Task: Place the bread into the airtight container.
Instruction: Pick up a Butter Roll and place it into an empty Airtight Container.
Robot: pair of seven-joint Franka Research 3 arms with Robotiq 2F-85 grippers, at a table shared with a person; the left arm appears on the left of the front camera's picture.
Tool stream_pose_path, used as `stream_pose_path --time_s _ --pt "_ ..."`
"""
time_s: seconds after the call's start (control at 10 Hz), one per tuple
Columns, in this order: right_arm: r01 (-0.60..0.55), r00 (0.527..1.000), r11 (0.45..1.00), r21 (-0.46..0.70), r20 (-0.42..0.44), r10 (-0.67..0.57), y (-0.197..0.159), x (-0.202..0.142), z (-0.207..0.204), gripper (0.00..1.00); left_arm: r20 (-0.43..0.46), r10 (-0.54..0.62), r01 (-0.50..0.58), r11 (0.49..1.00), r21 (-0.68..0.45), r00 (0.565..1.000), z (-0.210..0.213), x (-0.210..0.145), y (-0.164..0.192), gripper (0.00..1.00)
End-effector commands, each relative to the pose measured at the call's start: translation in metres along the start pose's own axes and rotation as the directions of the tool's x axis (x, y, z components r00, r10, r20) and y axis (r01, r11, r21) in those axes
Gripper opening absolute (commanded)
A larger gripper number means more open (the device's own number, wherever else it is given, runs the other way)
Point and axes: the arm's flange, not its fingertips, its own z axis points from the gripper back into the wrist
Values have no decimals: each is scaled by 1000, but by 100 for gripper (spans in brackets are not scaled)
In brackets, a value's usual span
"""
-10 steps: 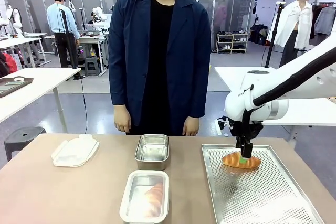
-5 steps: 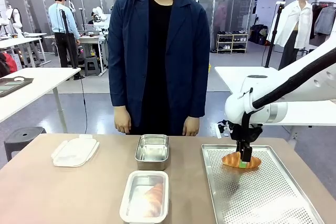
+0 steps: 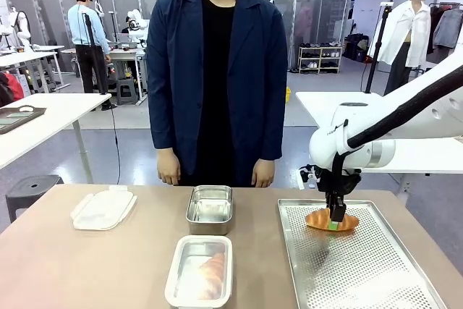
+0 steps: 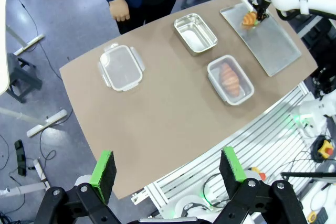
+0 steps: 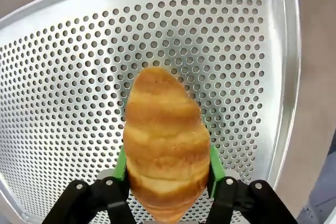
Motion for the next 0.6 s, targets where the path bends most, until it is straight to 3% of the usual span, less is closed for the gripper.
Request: stream_pose_path --time_s 0.0,0.3,0.5 --pt "46 999 999 2 6 -46 4 2 18 52 -6 -8 8 1000 -10 1000 2 1 -1 100" --pt "51 998 997 -65 -20 -52 21 5 88 52 -6 -8 8 1000 -10 1000 2 1 -1 100" --pt "60 998 997 -47 -2 -61 25 12 115 52 -6 -8 8 1000 -10 1000 2 1 -1 100"
